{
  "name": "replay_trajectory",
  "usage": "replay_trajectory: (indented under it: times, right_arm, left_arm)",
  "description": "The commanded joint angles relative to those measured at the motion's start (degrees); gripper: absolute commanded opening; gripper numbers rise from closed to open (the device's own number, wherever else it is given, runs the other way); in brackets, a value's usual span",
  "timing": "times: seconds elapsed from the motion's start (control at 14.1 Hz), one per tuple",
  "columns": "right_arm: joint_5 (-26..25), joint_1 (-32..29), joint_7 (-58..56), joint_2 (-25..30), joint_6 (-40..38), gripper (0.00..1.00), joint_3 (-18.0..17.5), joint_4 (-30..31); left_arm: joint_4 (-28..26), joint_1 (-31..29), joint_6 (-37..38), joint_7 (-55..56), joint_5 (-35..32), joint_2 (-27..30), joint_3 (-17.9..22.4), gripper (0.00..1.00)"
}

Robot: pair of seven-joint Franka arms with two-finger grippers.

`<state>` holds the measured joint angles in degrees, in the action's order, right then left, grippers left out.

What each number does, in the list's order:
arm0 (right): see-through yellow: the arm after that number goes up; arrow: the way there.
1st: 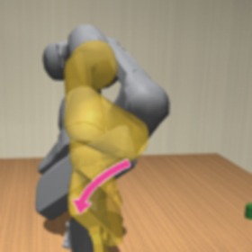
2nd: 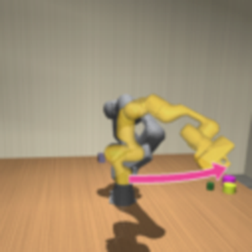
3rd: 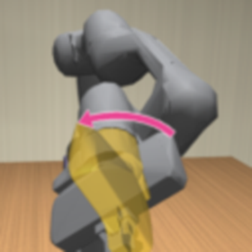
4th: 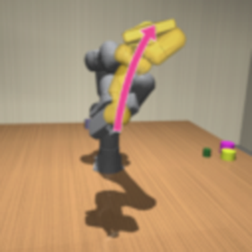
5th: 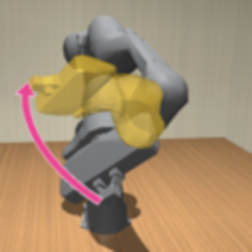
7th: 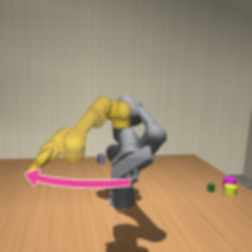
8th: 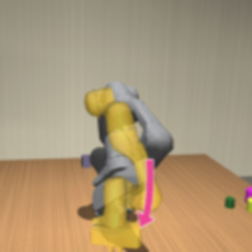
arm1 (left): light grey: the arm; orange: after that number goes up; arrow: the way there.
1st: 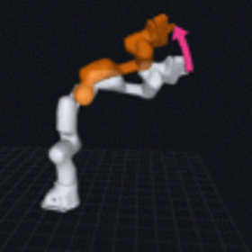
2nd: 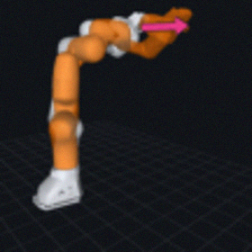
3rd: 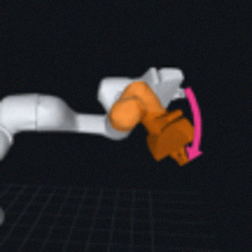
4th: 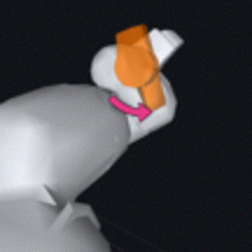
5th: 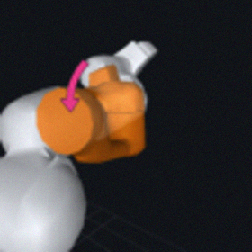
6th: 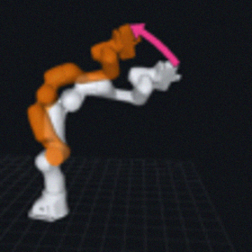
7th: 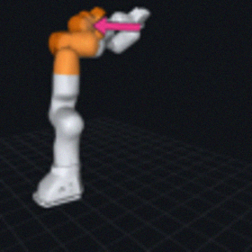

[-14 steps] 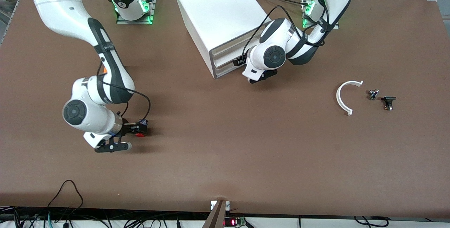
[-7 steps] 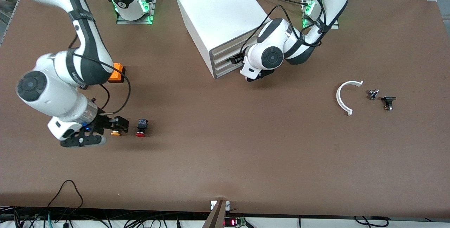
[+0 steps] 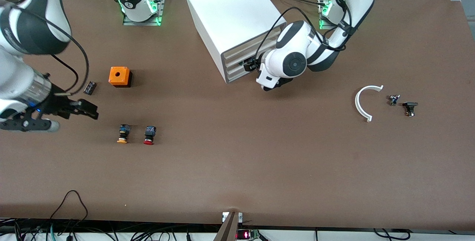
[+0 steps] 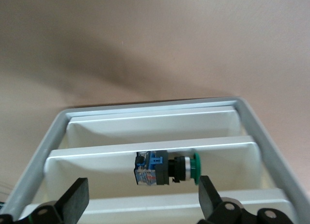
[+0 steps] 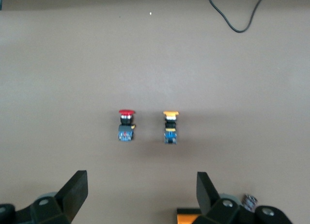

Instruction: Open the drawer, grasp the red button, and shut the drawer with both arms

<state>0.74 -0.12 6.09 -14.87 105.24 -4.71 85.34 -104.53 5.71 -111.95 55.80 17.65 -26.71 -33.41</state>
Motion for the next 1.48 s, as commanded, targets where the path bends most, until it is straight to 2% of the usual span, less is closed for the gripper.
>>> replay_trajectory:
  times: [0.0, 0.28, 0.49, 0.85, 0.92, 1.13, 1.27, 1.41]
  right_arm:
    - [-0.47, -1.11, 1.2, 7.81, -1.35, 0.99, -1.18, 6.66]
    - [-0.47, 1.79, 1.2, 15.91, -1.52, 0.99, 1.89, 14.31]
    - [-0.82, 1.53, 3.91, 18.82, -3.63, 0.99, 1.63, 15.56]
    - [-1.0, 1.71, 5.6, 21.36, -5.21, 0.99, 1.19, 15.55]
    - [-1.0, 1.62, 5.6, 21.98, -5.65, 0.99, 0.93, 15.91]
    - [-0.91, 2.23, 5.68, 22.34, -6.36, 0.99, 0.93, 15.91]
    - [-0.56, 2.85, 5.16, 22.25, -7.23, 0.99, 1.1, 15.82]
    - [-0.56, 2.76, 4.9, 22.07, -7.94, 0.99, 1.1, 15.64]
  left_arm:
    - [6.59, -3.68, 7.86, -1.04, -7.33, 0.25, -0.34, 1.0]
    - [16.17, -4.91, 18.15, -3.4, -19.74, 0.34, -0.17, 1.0]
    - [22.07, -9.64, 24.31, -15.5, -24.58, 0.86, -0.51, 1.0]
    - [23.4, -18.52, 24.76, -36.43, -24.77, 6.65, -0.17, 1.0]
    - [23.14, -18.89, 24.68, -40.99, -24.6, 8.76, 0.88, 1.0]
    - [22.44, -17.75, 24.33, -54.78, -20.57, 13.51, 10.87, 1.0]
    - [22.09, -14.95, 23.97, -64.11, -17.75, 14.92, 19.21, 1.0]
    - [20.95, -9.95, 23.89, -65.91, -16.69, 17.2, 27.66, 1.0]
